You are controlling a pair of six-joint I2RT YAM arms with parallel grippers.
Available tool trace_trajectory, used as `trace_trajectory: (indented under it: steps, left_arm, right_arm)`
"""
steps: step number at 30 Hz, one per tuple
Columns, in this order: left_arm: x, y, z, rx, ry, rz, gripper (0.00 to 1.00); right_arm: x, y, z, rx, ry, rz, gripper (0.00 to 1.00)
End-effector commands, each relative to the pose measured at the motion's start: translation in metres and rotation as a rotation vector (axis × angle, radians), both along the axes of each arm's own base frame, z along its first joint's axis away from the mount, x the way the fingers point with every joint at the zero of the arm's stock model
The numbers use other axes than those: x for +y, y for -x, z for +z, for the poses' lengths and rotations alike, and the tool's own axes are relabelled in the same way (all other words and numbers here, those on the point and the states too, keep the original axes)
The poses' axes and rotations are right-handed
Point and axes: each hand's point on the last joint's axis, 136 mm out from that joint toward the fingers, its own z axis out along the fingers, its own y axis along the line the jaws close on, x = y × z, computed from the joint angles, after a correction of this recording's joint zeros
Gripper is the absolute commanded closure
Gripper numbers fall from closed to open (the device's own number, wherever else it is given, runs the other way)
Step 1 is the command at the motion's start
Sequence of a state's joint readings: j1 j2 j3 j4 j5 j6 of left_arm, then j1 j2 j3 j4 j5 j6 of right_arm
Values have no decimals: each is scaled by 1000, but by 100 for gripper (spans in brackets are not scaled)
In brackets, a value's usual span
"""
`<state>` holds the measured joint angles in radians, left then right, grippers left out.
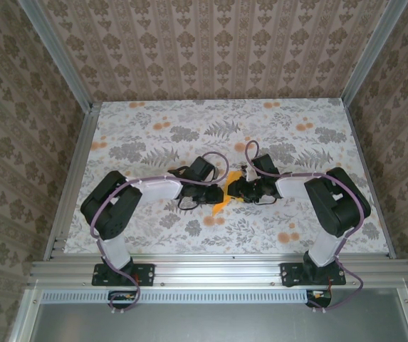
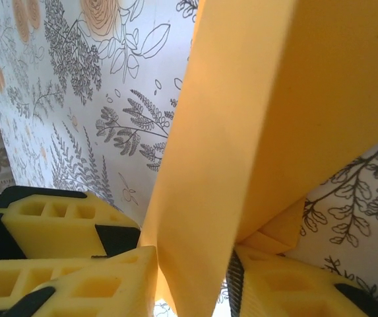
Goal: Fold a paper plane with a square sheet of paper (pick it up from the middle)
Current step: Fold the wing for the fifth time at the center of the table.
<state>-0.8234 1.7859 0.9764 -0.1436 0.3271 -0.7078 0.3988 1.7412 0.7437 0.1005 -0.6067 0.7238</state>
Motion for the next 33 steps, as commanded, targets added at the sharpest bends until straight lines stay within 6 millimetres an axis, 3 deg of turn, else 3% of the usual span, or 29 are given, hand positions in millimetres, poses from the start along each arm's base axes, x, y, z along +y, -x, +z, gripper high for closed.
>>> trace_trajectory:
  steps: [1,9,17,28,33]
  left_arm:
    - [-5,-2,2,13,-8,15,73]
    - [-5,3,14,18,45,-8,70]
    - [14,2,15,49,130,-15,66]
    - [16,14,4,132,188,-49,84]
    - [16,18,0,143,199,-62,85]
  right_arm:
    - [-17,-6,-27,14,113,-64,70]
    - [-31,-1,-43,69,200,-97,82]
    - [-32,1,-50,103,206,-98,81]
    - [-30,1,-51,112,195,-91,80]
    - [-30,1,-51,114,196,-89,80]
